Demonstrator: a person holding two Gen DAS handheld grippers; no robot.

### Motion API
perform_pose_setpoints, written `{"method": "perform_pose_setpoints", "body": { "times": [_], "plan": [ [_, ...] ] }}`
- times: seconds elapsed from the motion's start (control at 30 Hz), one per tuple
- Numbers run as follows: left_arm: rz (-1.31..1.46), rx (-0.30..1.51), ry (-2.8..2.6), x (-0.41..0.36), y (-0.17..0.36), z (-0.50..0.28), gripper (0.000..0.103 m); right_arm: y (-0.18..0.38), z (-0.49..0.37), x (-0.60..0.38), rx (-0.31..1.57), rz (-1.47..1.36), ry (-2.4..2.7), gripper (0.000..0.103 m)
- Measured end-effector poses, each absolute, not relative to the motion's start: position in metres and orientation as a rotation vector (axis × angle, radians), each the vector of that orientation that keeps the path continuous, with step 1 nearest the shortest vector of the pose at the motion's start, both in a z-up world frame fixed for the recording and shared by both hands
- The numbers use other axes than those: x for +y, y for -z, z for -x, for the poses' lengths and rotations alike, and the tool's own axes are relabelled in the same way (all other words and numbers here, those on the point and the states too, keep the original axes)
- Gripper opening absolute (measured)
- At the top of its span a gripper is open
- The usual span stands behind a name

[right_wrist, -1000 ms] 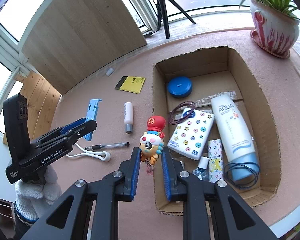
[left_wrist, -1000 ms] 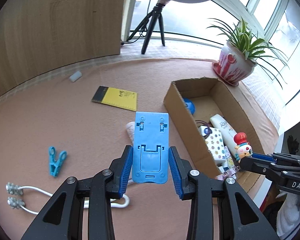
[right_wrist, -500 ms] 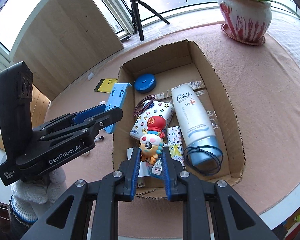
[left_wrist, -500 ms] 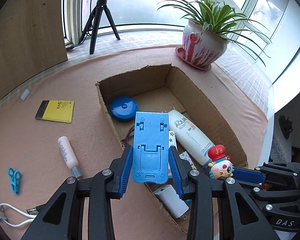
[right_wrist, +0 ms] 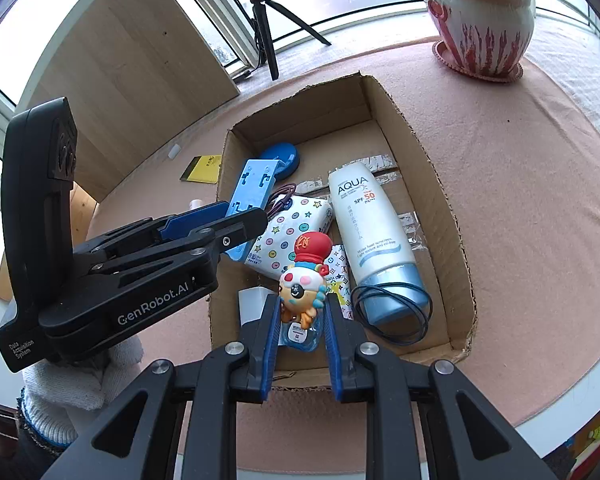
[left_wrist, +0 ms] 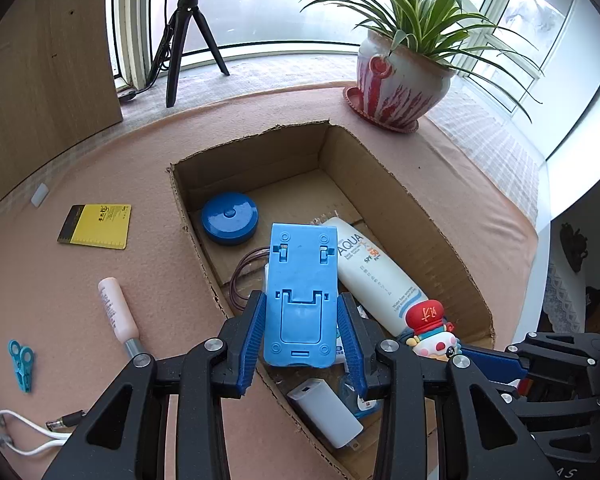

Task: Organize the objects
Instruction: 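Carry the phone stand and keychain into the box and open both grippers, then move both tools back over the blue clip and lotion bottle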

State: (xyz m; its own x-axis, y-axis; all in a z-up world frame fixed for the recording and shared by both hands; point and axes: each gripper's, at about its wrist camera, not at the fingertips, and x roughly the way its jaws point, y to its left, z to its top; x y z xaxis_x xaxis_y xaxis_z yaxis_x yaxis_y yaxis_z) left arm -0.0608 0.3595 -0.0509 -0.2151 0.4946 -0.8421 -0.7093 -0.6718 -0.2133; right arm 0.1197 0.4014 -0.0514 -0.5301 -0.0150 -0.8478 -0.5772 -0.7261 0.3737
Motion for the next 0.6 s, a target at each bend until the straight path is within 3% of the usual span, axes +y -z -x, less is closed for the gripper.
{"method": "perform_pose_setpoints", "body": {
  "times": [0.13, 0.27, 0.6],
  "plan": [
    [1.267, 0.257, -1.943, 0.358, 0.051, 0.063, 0.04, 0.049, -0.118, 0.399, 0.904, 1.271, -2.312, 0.021],
    [1.265, 0.259, -1.949, 0.353, 0.048, 0.062, 0.041, 0.041, -0.116, 0.393, 0.852, 1.252, -2.332, 0.038],
    [1.276, 0.233, -2.009, 0.318, 0.042, 0.07, 0.041, 0.04, -0.106, 0.382, 0.846, 1.262, -2.351, 0.039]
  ]
}}
